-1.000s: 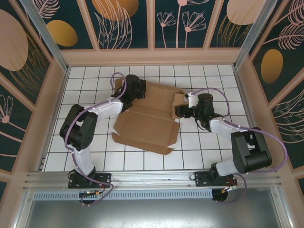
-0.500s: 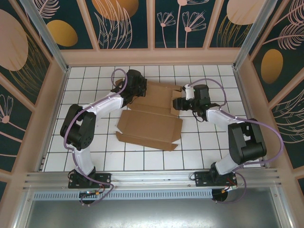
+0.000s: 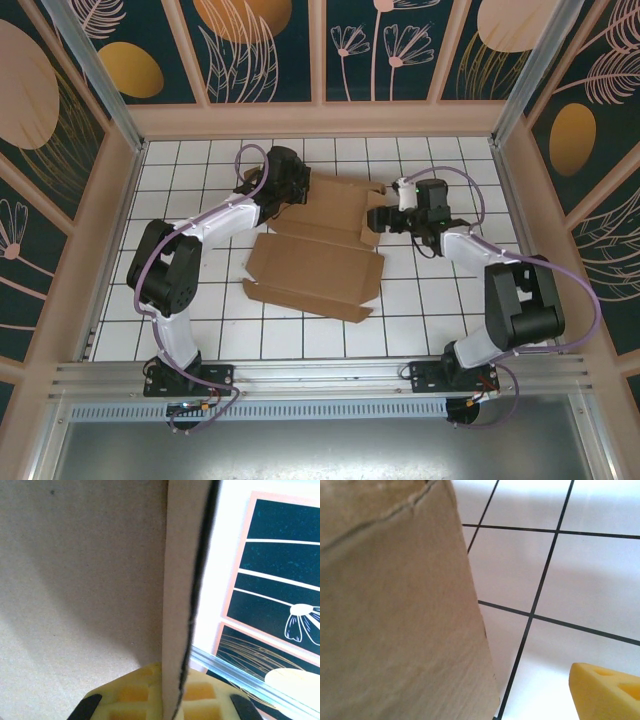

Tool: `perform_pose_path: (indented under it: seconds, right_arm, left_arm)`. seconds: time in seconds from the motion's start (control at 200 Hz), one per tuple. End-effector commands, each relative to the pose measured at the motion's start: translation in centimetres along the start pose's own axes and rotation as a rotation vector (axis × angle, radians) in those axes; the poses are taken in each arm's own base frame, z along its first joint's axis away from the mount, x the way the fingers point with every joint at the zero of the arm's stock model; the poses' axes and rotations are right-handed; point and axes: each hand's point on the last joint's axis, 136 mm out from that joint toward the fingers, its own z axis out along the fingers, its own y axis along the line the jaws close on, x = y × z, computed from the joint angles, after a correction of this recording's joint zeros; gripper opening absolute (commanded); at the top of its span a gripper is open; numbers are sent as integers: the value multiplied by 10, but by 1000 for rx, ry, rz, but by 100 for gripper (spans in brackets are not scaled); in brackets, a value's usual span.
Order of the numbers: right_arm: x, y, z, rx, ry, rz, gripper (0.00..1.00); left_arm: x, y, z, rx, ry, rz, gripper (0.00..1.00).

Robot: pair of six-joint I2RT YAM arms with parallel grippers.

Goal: Fold the paper box

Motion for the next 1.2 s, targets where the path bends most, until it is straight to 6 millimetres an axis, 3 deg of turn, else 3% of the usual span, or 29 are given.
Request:
perform_pose_path:
  seconds: [0.0,0.25,0.395,0.565,0.956,1.196]
  right_arm:
    - [-13,10,-16,-96,-81,-23,81]
    - [-5,24,-36,-258,-123,-9,73]
    - [-8,30,-41,-327,-141,15,74]
    - [-4,24,-30,-304,-105,49,82]
    - [24,33,-3,-219,9,35,79]
    - [13,27,-3,-87,-52,-18,77]
  left_arm:
    - [1,14,-5,-64,19,15,0]
    - [-2,13,-6,-64,-2,37,0]
    - [-5,15,-5,-100,-22,47,0]
    - [-13,17,-7,-148,-81,38,0]
    - [-6,7,4,-51,-35,-3,0]
    - [2,-6,-3,106,33,-11,0]
